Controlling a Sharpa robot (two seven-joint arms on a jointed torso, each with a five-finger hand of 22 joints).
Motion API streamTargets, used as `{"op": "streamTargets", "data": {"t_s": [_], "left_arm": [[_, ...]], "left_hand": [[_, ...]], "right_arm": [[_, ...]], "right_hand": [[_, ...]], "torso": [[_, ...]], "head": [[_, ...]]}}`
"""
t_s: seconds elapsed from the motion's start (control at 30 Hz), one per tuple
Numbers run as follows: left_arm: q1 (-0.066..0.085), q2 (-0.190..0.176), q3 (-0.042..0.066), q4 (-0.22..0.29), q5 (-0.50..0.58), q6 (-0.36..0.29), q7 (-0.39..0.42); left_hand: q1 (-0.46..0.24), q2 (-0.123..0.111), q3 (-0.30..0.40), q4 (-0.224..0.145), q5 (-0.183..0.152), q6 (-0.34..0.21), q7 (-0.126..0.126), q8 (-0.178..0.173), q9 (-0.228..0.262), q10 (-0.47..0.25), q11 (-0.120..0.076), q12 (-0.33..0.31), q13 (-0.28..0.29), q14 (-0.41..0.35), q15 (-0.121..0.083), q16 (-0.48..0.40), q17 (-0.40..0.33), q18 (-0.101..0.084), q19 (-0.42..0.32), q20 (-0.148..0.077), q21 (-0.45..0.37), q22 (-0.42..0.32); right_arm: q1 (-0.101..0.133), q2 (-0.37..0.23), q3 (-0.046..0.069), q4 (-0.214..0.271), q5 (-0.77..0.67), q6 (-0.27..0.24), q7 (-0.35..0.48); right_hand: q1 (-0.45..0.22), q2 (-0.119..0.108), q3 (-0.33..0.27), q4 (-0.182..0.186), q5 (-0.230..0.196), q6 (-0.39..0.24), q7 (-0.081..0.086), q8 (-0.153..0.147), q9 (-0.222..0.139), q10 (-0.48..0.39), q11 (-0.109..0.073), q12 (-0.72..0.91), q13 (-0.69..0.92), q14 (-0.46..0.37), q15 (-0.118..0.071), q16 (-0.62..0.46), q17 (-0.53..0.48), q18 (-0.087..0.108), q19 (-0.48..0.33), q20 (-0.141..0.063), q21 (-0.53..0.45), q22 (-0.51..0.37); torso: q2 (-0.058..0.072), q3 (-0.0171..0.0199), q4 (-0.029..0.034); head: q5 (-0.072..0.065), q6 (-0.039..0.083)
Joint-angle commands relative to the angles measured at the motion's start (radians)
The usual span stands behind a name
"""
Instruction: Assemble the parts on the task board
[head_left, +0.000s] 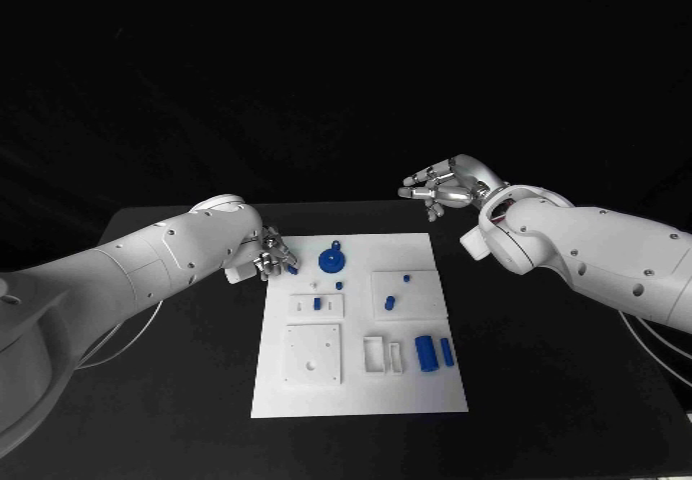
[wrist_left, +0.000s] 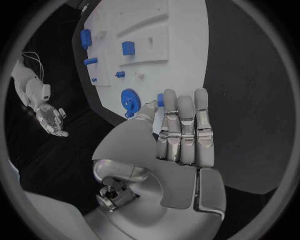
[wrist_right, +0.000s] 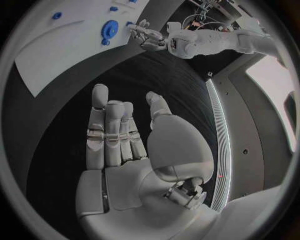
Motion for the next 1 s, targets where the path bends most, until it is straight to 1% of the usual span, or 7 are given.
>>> {"op": "streamTargets", "data": {"t_s": [0.03,0.17,0.33,0.6,0.73,0.9,1.0], "left_arm": [[0.000,-0.012,0.001,0.026,0.017,-0.056,0.006],[0.003,-0.037,0.001,0.066,0.032,-0.090,-0.006],[0.011,-0.078,0.002,0.136,0.043,-0.128,-0.024],[0.024,-0.168,0.001,0.292,0.047,-0.178,-0.056],[0.027,-0.204,0.000,0.355,0.037,-0.190,-0.067],[0.027,-0.234,-0.005,0.420,0.007,-0.206,-0.074],[0.027,-0.246,-0.014,0.453,-0.012,-0.214,-0.076]], "left_hand": [[-0.023,-0.013,0.087,-0.080,0.022,0.064,-0.054,0.003,0.075,0.020,-0.006,0.005,0.003,0.013,-0.004,0.004,0.003,-0.009,0.008,-0.003,0.011,0.022],[-0.041,-0.022,0.104,-0.097,0.051,0.079,-0.057,0.000,0.078,0.038,-0.011,-0.001,0.006,0.030,-0.010,-0.001,0.008,-0.009,0.013,-0.009,0.033,0.022],[-0.046,-0.026,0.111,-0.107,0.065,0.091,-0.060,-0.005,0.072,0.053,-0.016,-0.010,0.006,0.046,-0.015,-0.008,0.011,-0.010,0.018,-0.014,0.048,0.022],[-0.054,-0.030,0.117,-0.117,0.077,0.107,-0.063,-0.015,0.062,0.074,-0.020,-0.027,0.008,0.066,-0.019,-0.022,0.018,-0.011,0.021,-0.019,0.066,0.021],[-0.054,-0.033,0.116,-0.119,0.078,0.111,-0.064,-0.018,0.060,0.080,-0.021,-0.031,0.010,0.071,-0.020,-0.026,0.021,-0.011,0.022,-0.020,0.070,0.021],[-0.053,-0.035,0.115,-0.121,0.081,0.118,-0.065,-0.023,0.054,0.086,-0.022,-0.038,0.011,0.077,-0.021,-0.031,0.025,-0.010,0.022,-0.021,0.074,0.021],[-0.053,-0.036,0.114,-0.122,0.083,0.120,-0.065,-0.025,0.052,0.089,-0.022,-0.040,0.011,0.079,-0.021,-0.033,0.027,-0.010,0.023,-0.021,0.076,0.021]], "right_arm": [[0.000,-0.001,0.000,0.001,0.002,0.012,0.009],[0.000,-0.003,0.000,0.001,0.002,0.012,0.009],[0.000,-0.006,0.000,0.002,0.003,0.011,0.009],[0.000,-0.011,0.000,0.002,0.005,0.011,0.009],[0.000,-0.012,0.000,0.001,0.006,0.011,0.009],[-0.001,-0.012,0.000,-0.001,0.007,0.012,0.009],[-0.001,-0.012,0.000,-0.002,0.007,0.012,0.009]], "right_hand": [[-0.008,-0.002,0.000,0.008,-0.002,-0.007,-0.001,-0.003,-0.001,-0.002,0.004,0.002,0.000,-0.003,0.001,0.004,-0.001,-0.001,0.001,0.001,-0.006,0.001],[-0.008,-0.002,-0.001,0.009,-0.003,-0.007,-0.001,-0.003,-0.001,-0.003,0.004,0.002,0.001,-0.004,0.001,0.004,-0.001,-0.001,0.001,0.001,-0.006,0.002],[-0.008,-0.002,-0.001,0.009,-0.003,-0.007,-0.001,-0.003,-0.001,-0.003,0.004,0.002,0.001,-0.004,0.001,0.004,-0.001,-0.001,0.001,0.001,-0.006,0.002],[-0.008,-0.002,-0.001,0.009,-0.003,-0.007,-0.001,-0.003,-0.001,-0.003,0.004,0.002,0.001,-0.004,0.001,0.004,-0.001,-0.001,0.001,0.001,-0.006,0.002],[-0.009,-0.002,-0.003,0.011,-0.003,-0.007,-0.001,-0.003,-0.001,-0.002,0.004,0.002,0.001,-0.004,0.001,0.004,-0.001,-0.001,0.001,0.001,-0.006,0.002],[-0.009,-0.002,-0.004,0.011,-0.003,-0.007,-0.001,-0.003,-0.001,-0.002,0.004,0.002,0.001,-0.004,0.001,0.004,-0.001,-0.001,0.000,0.001,-0.006,0.002],[-0.009,-0.002,-0.004,0.011,-0.003,-0.007,-0.001,-0.003,-0.001,-0.002,0.004,0.002,0.001,-0.004,0.001,0.004,-0.001,-0.001,0.000,0.001,-0.006,0.002]], "torso": [[-0.001,0.0006,0.0007],[-0.002,0.0012,0.0020],[-0.004,0.0029,0.0063],[-0.010,0.0048,0.0146],[-0.013,0.0043,0.0192],[-0.016,0.0033,0.0228],[-0.016,0.0032,0.0226]], "head": [[0.000,0.000],[0.000,-0.002],[-0.003,-0.004],[-0.006,-0.010],[-0.006,-0.011],[-0.008,-0.015],[-0.006,-0.016]]}}
